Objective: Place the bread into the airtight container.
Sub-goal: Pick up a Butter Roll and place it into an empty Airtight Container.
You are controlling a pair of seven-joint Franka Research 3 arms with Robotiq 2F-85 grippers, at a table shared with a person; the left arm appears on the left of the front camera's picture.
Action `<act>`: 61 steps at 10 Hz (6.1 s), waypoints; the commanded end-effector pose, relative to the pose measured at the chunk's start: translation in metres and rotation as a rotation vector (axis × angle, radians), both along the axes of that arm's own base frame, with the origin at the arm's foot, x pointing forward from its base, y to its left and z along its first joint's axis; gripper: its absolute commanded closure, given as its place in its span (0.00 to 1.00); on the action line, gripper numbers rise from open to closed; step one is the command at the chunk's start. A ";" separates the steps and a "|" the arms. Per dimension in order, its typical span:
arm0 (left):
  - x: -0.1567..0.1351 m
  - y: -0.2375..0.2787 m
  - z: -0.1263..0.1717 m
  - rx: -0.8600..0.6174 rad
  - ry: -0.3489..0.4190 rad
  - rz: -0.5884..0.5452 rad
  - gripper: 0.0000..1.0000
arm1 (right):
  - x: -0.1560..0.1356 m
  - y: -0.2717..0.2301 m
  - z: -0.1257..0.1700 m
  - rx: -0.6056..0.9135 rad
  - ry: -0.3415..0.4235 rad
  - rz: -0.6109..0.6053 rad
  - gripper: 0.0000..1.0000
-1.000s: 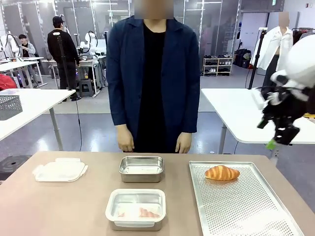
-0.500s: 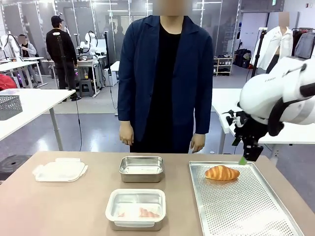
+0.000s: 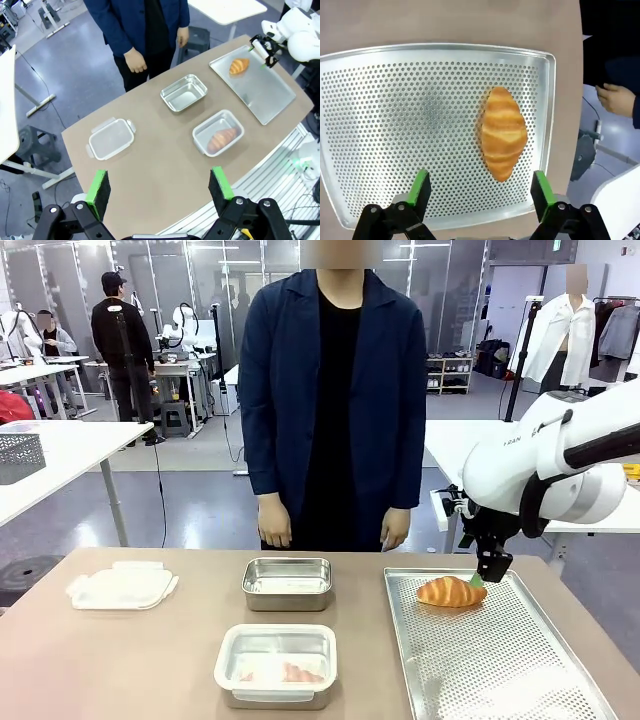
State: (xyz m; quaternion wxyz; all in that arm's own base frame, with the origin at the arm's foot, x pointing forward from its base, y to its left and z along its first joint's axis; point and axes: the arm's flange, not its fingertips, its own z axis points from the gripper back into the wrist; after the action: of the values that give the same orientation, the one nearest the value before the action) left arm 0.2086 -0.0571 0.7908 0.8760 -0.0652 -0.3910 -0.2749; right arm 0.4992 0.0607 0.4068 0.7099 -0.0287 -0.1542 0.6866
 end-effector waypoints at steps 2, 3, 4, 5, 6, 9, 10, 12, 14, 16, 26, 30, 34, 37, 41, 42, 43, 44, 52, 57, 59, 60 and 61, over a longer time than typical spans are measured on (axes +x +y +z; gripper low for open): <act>0.000 0.000 0.001 0.006 -0.003 -0.006 0.00 | -0.004 -0.003 0.009 0.006 0.016 0.008 0.00; 0.000 0.000 0.001 0.006 -0.003 -0.006 0.00 | -0.004 -0.003 0.009 0.006 0.016 0.008 0.00; 0.000 0.000 0.001 0.006 -0.003 -0.006 0.00 | -0.004 -0.003 0.009 0.006 0.016 0.008 0.00; 0.000 0.000 0.001 0.006 -0.003 -0.006 0.00 | -0.004 -0.001 0.007 0.004 0.008 0.003 0.00; 0.000 0.000 0.001 0.006 -0.003 -0.006 0.00 | 0.015 0.005 -0.001 0.010 0.038 0.053 0.00; 0.000 0.000 0.001 0.006 -0.003 -0.006 0.00 | 0.033 0.008 -0.012 -0.002 0.085 0.028 0.00; 0.000 0.000 0.001 0.006 -0.003 -0.006 0.00 | 0.039 0.012 -0.019 -0.030 0.100 0.014 0.00; 0.000 0.000 0.001 0.006 -0.003 -0.006 0.00 | 0.052 0.018 -0.033 -0.054 0.124 -0.019 0.00; 0.000 0.000 0.001 0.006 -0.003 -0.006 0.00 | 0.060 0.023 -0.047 -0.063 0.135 -0.049 0.00; 0.000 0.000 0.001 0.006 -0.003 -0.006 0.00 | 0.075 0.023 -0.059 -0.081 0.106 -0.081 0.00; 0.000 0.000 0.001 0.006 -0.003 -0.006 0.00 | 0.107 0.024 -0.105 -0.128 0.239 -0.109 0.00; 0.000 0.000 0.001 0.006 -0.003 -0.006 0.00 | 0.110 0.022 -0.118 -0.125 0.242 -0.115 0.07; 0.000 0.000 0.001 0.006 -0.003 -0.006 0.00 | 0.109 0.018 -0.114 -0.126 0.241 -0.120 0.47; 0.000 0.000 0.001 0.006 -0.003 -0.006 0.00 | 0.106 0.014 -0.091 -0.112 0.243 -0.146 0.75; 0.000 0.000 0.001 0.006 -0.003 -0.006 0.00 | 0.094 0.040 -0.023 -0.098 0.244 -0.194 0.75; 0.000 0.000 0.001 0.006 -0.003 -0.006 0.00 | 0.092 0.058 -0.012 -0.097 0.240 -0.187 0.75; 0.000 0.000 0.001 0.006 -0.003 -0.006 0.00 | 0.093 0.076 -0.005 -0.094 0.249 -0.184 0.75; 0.000 0.000 0.001 0.006 -0.003 -0.006 0.00 | 0.094 0.097 0.001 -0.089 0.252 -0.181 0.75; 0.000 0.000 0.001 0.006 -0.003 -0.006 0.00 | 0.108 0.277 0.018 -0.120 0.284 -0.098 0.75; 0.000 0.000 0.001 0.006 -0.003 -0.006 0.00 | 0.110 0.348 -0.017 -0.155 0.284 -0.072 0.75; 0.000 0.000 0.001 0.006 -0.003 -0.006 0.00 | 0.110 0.366 -0.029 -0.153 0.293 -0.068 0.75; 0.000 0.000 0.001 0.006 -0.003 -0.006 0.00 | 0.111 0.370 -0.034 -0.155 0.297 -0.070 0.75; 0.000 0.000 0.001 0.006 -0.003 -0.006 0.00 | 0.112 0.371 -0.040 -0.136 0.317 -0.073 0.75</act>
State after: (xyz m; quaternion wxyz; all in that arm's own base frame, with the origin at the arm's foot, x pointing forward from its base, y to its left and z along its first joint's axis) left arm 0.2086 -0.0571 0.7908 0.8760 -0.0652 -0.3910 -0.2749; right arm 0.6030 0.4251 0.3651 0.7334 0.0260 0.0008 0.6793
